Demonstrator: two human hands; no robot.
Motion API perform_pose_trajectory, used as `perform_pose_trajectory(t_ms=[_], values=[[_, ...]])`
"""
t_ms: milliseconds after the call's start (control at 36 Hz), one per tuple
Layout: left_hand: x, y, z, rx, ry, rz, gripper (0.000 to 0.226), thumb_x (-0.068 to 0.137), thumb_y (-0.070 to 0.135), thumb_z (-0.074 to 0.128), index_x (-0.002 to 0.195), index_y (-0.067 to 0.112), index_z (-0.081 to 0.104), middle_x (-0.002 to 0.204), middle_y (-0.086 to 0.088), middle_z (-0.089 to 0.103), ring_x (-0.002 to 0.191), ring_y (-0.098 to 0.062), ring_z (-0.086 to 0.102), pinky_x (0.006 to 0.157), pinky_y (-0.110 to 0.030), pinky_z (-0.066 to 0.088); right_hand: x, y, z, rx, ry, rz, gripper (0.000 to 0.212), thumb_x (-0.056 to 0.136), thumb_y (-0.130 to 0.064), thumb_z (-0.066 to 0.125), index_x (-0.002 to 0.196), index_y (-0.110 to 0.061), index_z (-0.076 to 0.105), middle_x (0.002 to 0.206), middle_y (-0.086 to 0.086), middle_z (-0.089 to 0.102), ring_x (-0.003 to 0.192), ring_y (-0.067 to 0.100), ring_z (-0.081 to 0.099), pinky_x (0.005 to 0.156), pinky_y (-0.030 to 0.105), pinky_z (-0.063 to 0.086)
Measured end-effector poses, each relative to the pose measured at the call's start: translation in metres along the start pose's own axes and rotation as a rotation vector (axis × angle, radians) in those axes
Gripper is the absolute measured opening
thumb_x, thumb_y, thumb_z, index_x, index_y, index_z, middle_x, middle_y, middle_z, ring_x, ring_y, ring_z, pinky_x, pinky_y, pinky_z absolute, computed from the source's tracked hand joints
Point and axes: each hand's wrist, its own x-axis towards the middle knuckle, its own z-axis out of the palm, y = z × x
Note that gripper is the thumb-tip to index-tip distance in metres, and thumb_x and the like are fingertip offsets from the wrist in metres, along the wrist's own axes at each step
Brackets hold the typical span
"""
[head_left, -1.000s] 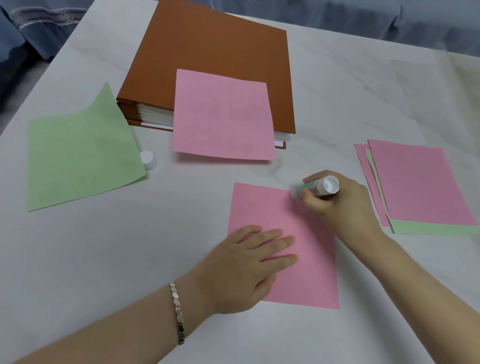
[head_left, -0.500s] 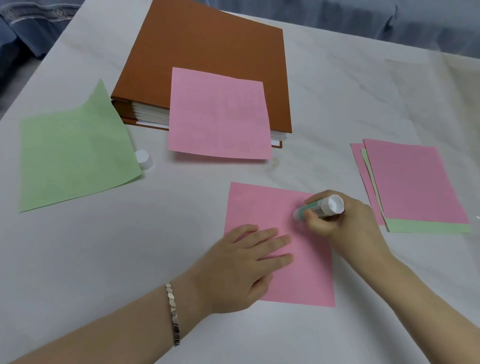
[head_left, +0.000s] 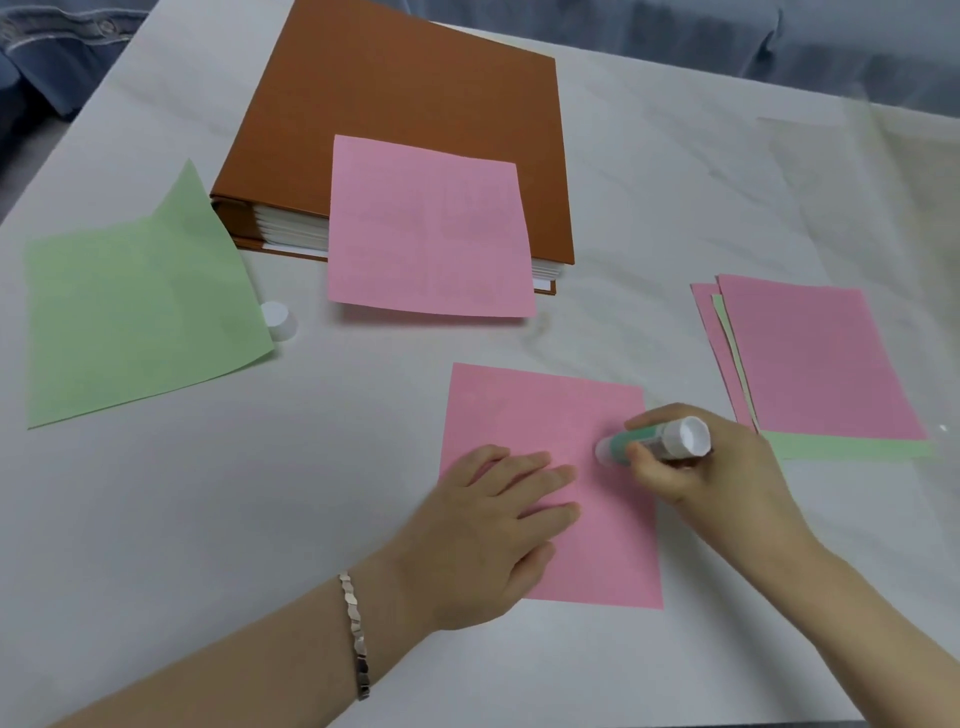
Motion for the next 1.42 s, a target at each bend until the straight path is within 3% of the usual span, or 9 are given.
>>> perform_pose_trajectory(t_ms=[83,222,389,639,722,806,889,1083,1417], values=[[-0.001,-0.001,0.001,0.021,-0.027,0.012,0.033,0.088,0.031,0.045,0.111,0.024,0.067,0.131,0.005,0.057,0.120,-0.020,0.052,0.103,-0.036,0.029,-0.001,0.004,0.002,0.014,-0.015,0.013,0.017,0.074,-0.006,0.070,0.070,-0.022,0.072,0.082,-0.026,0.065,0.064,-0.008,0.057,0.055,0.004,0.038],[-0.002,-0.003,0.001,0.045,-0.059,0.025,0.034,0.089,0.032,0.043,0.114,0.025,0.066,0.134,0.009,0.054,0.121,-0.020,0.050,0.104,-0.036,0.027,0.010,0.004,0.006,0.020,0.039,-0.007,0.019,0.073,-0.006,0.070,0.067,-0.024,0.066,0.070,-0.030,0.063,0.061,-0.011,0.054,0.054,0.003,0.037],[-0.001,-0.002,-0.001,0.047,-0.061,0.026,0.034,0.090,0.031,0.043,0.114,0.026,0.066,0.133,0.009,0.055,0.121,-0.019,0.050,0.104,-0.035,0.028,0.032,0.002,0.007,0.042,0.107,-0.014,0.007,0.076,-0.011,0.068,0.075,-0.018,0.066,0.075,-0.010,0.066,0.060,-0.005,0.053,0.055,0.005,0.039],[0.000,-0.007,-0.009,0.124,-0.070,-0.047,0.047,0.081,0.020,0.039,0.120,0.031,0.063,0.132,0.002,0.057,0.120,-0.027,0.053,0.102,-0.042,0.027,0.026,0.004,-0.002,0.068,0.279,-0.013,0.020,0.076,-0.010,0.067,0.079,-0.029,0.063,0.069,-0.017,0.060,0.057,-0.009,0.052,0.054,0.004,0.037],[0.000,-0.008,-0.012,0.135,-0.035,-0.067,0.044,0.080,0.019,0.039,0.113,0.022,0.068,0.130,-0.004,0.059,0.119,-0.029,0.055,0.101,-0.044,0.029,0.018,0.006,-0.007,0.059,0.246,-0.010,0.024,0.076,-0.008,0.067,0.076,-0.031,0.062,0.058,-0.016,0.060,0.056,-0.005,0.052,0.051,0.006,0.037],[0.002,-0.005,-0.007,0.109,-0.013,-0.056,0.037,0.087,0.021,0.040,0.108,0.014,0.069,0.130,-0.007,0.059,0.122,-0.025,0.053,0.103,-0.042,0.030,0.012,0.006,-0.006,0.052,0.198,-0.008,0.024,0.076,-0.008,0.067,0.073,-0.031,0.062,0.060,-0.028,0.059,0.055,-0.005,0.052,0.051,0.005,0.036],[0.003,-0.003,0.000,0.097,-0.021,-0.043,0.036,0.091,0.023,0.039,0.109,0.011,0.068,0.134,-0.005,0.055,0.127,-0.021,0.048,0.106,-0.040,0.028,0.010,0.005,-0.001,0.049,0.151,-0.018,0.021,0.075,-0.009,0.067,0.072,-0.030,0.062,0.059,-0.029,0.058,0.053,-0.003,0.051,0.051,0.006,0.036],[0.001,-0.005,0.004,0.077,-0.077,-0.033,0.043,0.093,0.032,0.036,0.132,0.025,0.054,0.143,0.000,0.045,0.134,-0.019,0.038,0.110,-0.043,0.022,0.008,0.001,0.013,0.050,0.050,-0.040,0.023,0.075,-0.011,0.069,0.070,-0.032,0.061,0.058,-0.031,0.058,0.053,-0.008,0.052,0.050,0.003,0.035],[0.001,-0.004,0.003,0.029,-0.064,-0.050,0.041,0.092,0.032,0.039,0.130,0.029,0.056,0.142,0.004,0.047,0.133,-0.017,0.039,0.110,-0.042,0.022,0.038,-0.002,0.016,0.089,0.126,-0.042,0.016,0.077,-0.010,0.068,0.072,-0.024,0.062,0.069,-0.015,0.061,0.057,-0.010,0.052,0.054,0.004,0.038]])
